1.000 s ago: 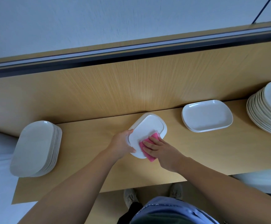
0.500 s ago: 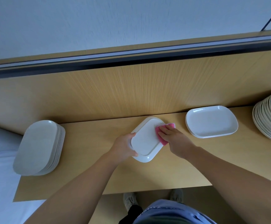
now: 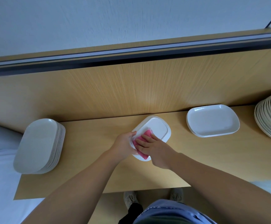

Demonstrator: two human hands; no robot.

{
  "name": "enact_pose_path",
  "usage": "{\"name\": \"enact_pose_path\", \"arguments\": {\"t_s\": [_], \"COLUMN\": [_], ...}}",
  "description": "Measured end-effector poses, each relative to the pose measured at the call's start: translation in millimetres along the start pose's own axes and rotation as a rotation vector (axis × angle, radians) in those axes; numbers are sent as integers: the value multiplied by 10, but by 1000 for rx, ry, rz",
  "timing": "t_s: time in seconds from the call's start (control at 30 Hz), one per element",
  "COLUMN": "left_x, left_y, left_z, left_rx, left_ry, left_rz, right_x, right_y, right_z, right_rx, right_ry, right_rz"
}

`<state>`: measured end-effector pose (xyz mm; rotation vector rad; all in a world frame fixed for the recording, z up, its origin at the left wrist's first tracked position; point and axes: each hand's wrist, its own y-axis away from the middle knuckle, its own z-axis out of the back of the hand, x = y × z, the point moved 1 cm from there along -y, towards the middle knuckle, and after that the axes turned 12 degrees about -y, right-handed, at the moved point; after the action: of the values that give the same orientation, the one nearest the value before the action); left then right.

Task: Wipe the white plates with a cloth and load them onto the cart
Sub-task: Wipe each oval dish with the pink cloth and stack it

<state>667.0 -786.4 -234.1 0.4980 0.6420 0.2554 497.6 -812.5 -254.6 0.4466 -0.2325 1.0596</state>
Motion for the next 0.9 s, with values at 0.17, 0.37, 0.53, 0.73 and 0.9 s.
{"name": "enact_pose_path", "arguments": {"t_s": [0.17, 0.37, 0.53, 0.73, 0.9], "left_x": [-13, -5, 7, -72, -127], "left_y": [25, 59, 67, 99, 129], "left_z": [-3, -27, -33, 13, 45], "left_rx": [-26, -31, -6, -22, -10], "left_ry": [-39, -39, -34, -5, 149], "left_rz": [-29, -25, 35, -18, -12], "right_x": [-83, -484, -786, -828, -908], "right_y": [-32, 0, -28, -37, 174], "right_z": [66, 162, 292, 336, 335], "right_rx": [43, 36, 38, -44, -254], "right_ry": [13, -30, -9, -112, -309], "right_rz": [14, -115, -234, -336, -325]}}
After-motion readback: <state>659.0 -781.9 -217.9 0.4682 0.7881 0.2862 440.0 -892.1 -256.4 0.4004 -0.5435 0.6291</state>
